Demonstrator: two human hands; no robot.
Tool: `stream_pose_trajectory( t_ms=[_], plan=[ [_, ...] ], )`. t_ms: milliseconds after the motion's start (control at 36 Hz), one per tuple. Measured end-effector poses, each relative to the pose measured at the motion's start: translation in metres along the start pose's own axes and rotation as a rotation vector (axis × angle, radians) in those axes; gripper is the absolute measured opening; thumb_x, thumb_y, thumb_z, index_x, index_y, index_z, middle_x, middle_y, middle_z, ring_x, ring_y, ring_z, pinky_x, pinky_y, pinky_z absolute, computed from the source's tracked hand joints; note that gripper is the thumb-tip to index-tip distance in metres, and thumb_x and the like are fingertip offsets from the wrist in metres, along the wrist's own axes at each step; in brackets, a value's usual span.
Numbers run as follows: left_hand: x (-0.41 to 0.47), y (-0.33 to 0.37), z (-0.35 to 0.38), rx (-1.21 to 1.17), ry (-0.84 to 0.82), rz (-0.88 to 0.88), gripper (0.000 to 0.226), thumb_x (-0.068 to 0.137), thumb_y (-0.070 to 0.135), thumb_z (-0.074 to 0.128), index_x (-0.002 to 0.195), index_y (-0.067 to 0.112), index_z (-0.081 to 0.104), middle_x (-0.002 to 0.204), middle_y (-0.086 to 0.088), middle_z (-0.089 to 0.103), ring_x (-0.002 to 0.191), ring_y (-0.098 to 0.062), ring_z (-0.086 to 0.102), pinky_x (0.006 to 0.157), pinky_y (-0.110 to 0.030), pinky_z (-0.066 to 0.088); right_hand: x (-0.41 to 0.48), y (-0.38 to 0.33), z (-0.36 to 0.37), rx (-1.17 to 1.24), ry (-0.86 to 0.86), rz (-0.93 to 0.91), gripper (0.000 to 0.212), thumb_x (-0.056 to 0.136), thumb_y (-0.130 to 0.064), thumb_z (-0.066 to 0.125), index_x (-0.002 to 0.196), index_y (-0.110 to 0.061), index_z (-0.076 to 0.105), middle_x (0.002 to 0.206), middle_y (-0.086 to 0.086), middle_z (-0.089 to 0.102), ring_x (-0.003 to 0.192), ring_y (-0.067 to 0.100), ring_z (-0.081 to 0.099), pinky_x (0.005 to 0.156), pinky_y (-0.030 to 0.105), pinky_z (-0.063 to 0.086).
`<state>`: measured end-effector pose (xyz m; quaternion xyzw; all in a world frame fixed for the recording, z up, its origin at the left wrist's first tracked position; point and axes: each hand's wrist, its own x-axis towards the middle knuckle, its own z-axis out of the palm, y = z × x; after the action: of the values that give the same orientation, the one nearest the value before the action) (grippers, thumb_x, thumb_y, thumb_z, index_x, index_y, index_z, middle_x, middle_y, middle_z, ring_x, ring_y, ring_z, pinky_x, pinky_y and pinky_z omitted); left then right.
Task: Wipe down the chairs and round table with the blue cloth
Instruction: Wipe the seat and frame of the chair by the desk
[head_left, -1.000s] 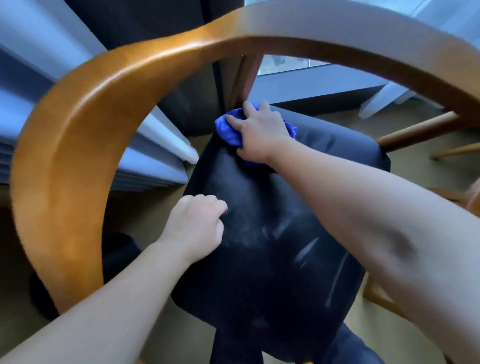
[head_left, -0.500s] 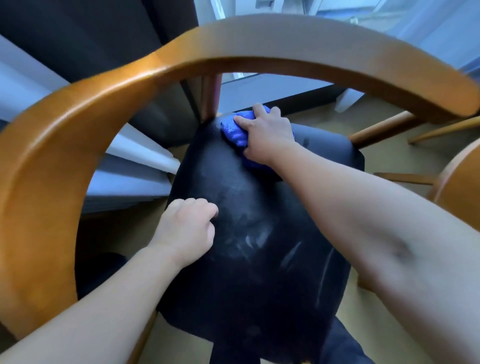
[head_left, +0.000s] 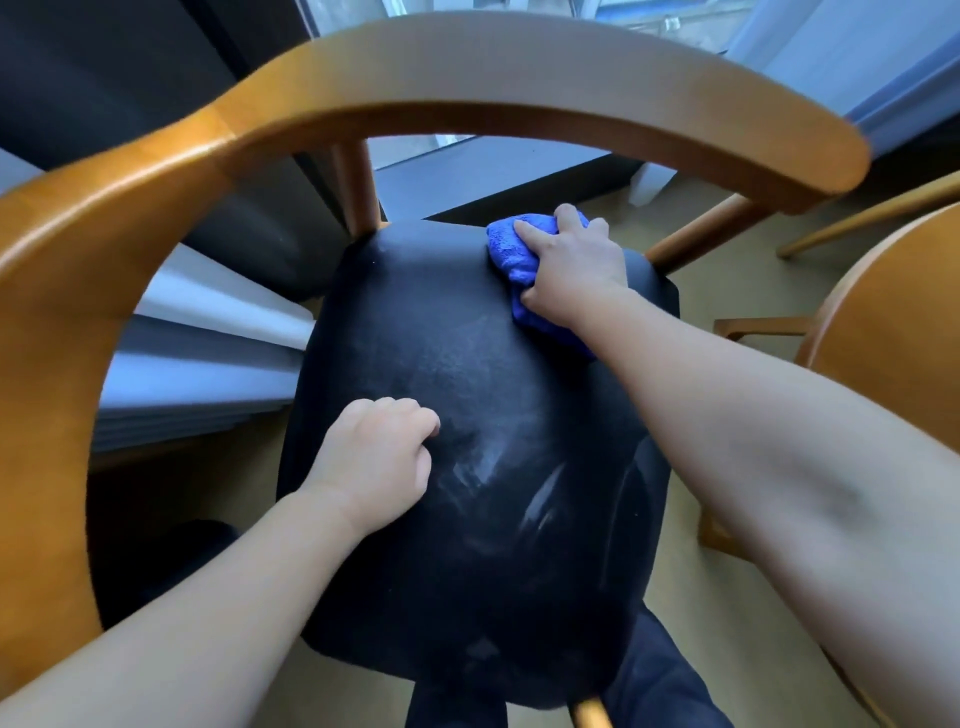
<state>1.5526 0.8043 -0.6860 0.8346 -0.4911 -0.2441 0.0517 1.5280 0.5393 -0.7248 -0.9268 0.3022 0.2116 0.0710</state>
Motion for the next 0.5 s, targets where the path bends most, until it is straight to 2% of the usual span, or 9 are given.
stream_pose_trajectory(
  t_ms=[111,306,500],
  plan=[
    [0.002,0.004,0.004,0.009,0.005,0.02,0.021,0.063,0.014,0.05,0.076,0.016,0.067,0.067,0.003,0.062,0.061,-0.025,0.058,0.06,-0.036,0.05,-0.009,0.021,0.004,0.005,-0.009,0.042,0.072,0.082,-0.041,0.056,0.147,-0.045,0.024,0.14,0.004,0.031,0.112,0.033,0.039,0.079,0.035,0.038],
    [0.008,0.02,0.01,0.021,0.001,0.063,0.021,0.063,0.015,0.05,0.075,0.017,0.066,0.066,0.004,0.062,0.059,-0.024,0.057,0.058,-0.036,0.05,-0.029,0.056,0.01,0.014,-0.011,0.098,0.073,0.083,-0.043,0.056,0.148,-0.046,0.022,0.14,0.003,0.031,0.112,0.033,0.039,0.086,0.037,0.042],
    [0.017,0.036,0.01,0.033,-0.001,0.102,0.02,0.062,0.015,0.05,0.074,0.017,0.066,0.066,0.004,0.061,0.059,-0.024,0.057,0.056,-0.034,0.048,-0.054,0.089,0.027,0.128,0.004,0.203,0.077,0.078,-0.047,0.06,0.147,-0.047,0.026,0.141,0.004,0.031,0.116,0.033,0.04,0.093,0.038,0.043]
  ],
)
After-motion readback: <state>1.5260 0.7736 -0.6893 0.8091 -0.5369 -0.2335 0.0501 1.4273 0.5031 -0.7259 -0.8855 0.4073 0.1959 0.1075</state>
